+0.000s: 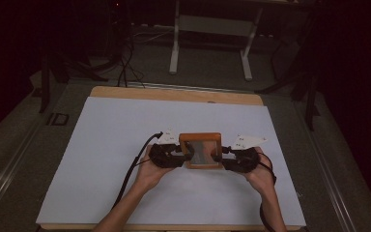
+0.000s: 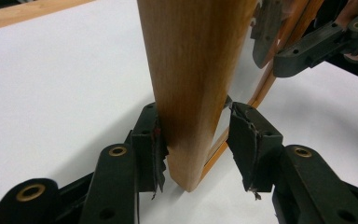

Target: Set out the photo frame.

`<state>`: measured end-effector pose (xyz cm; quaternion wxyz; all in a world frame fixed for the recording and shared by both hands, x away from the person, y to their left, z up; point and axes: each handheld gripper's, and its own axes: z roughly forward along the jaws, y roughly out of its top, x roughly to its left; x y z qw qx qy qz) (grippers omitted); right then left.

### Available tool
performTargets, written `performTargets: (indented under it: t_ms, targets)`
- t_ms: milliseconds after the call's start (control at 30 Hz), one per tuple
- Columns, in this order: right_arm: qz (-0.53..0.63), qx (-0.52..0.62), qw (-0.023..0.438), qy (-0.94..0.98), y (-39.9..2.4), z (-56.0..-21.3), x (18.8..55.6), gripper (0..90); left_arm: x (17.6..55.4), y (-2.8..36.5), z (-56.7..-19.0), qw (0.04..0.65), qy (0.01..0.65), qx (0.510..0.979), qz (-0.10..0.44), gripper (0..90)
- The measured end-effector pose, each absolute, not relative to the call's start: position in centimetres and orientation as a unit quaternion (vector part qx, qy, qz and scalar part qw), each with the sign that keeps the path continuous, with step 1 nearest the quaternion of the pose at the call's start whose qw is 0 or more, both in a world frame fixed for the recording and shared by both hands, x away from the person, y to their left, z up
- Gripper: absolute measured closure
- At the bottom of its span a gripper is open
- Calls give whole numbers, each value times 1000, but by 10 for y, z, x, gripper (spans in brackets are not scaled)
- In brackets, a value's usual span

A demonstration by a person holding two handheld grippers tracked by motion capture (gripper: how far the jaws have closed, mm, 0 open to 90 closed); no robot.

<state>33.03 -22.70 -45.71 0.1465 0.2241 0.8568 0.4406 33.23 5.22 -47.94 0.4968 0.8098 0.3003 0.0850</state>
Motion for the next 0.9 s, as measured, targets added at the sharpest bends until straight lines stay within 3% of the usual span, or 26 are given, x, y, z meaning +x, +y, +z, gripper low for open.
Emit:
performTargets:
  t_ms: [900]
  targets:
    - [462, 225, 123, 849, -201, -458, 329, 607, 325, 79, -465, 471, 316, 819, 84, 570]
